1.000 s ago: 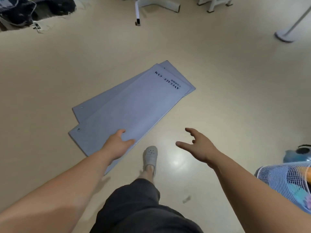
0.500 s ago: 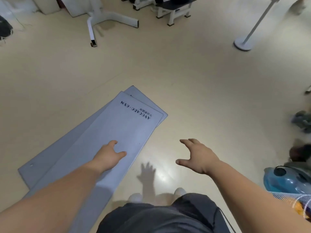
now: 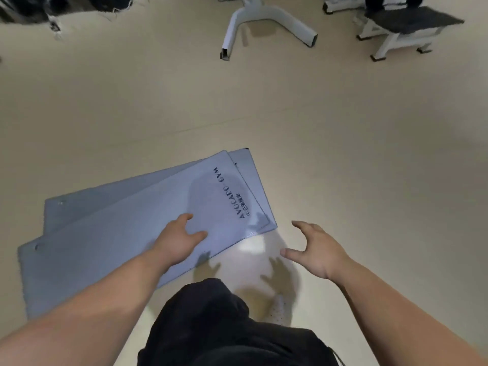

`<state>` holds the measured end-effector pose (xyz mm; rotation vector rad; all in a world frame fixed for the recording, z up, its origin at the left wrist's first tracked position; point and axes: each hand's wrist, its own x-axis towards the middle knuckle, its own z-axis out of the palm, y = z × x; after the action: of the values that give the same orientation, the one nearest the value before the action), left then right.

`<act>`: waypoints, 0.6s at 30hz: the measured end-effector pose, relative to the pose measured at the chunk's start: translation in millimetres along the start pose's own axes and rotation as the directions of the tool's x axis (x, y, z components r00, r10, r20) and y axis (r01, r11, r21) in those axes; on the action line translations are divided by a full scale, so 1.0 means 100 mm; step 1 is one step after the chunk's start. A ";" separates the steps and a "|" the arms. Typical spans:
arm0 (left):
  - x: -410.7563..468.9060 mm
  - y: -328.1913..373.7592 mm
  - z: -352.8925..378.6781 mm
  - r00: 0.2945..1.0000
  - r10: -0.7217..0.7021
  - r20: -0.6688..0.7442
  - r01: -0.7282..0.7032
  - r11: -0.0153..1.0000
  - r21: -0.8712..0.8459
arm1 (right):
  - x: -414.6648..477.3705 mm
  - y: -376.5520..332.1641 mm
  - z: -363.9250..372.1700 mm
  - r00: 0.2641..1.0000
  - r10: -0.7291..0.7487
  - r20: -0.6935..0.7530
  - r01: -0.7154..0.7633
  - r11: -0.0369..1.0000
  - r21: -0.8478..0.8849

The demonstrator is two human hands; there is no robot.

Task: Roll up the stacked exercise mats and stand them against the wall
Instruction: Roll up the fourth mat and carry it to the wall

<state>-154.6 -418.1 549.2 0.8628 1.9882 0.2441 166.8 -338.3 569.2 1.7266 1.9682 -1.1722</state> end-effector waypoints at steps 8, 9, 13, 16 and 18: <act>0.78 0.61 0.04 0.984 -0.159 -0.082 0.121 0.929 -0.349 | 1.29 -0.44 -1.06 0.977 -0.143 0.159 0.171 0.970 -0.176; 0.90 0.65 0.01 0.981 -0.179 -0.072 0.141 0.920 -0.366 | 1.43 -0.53 -1.16 0.974 -0.150 0.169 0.182 0.963 -0.200; 1.27 0.87 -0.12 0.964 -0.257 -0.073 0.205 0.886 -0.416 | 1.96 -0.91 -1.62 0.951 -0.219 0.220 0.279 0.912 -0.301; 1.46 1.06 -0.18 0.949 -0.303 -0.088 0.221 0.837 -0.501 | 2.38 -1.18 -1.87 0.922 -0.261 0.284 0.356 0.861 -0.363; 1.60 1.17 -0.14 0.932 -0.342 -0.117 0.225 0.801 -0.554 | 2.71 -1.31 -2.00 0.896 -0.274 0.349 0.407 0.821 -0.401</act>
<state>-163.2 -224.1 505.1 0.1744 2.0578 0.7017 37.4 -1.3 566.5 0.9364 2.2030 -0.8717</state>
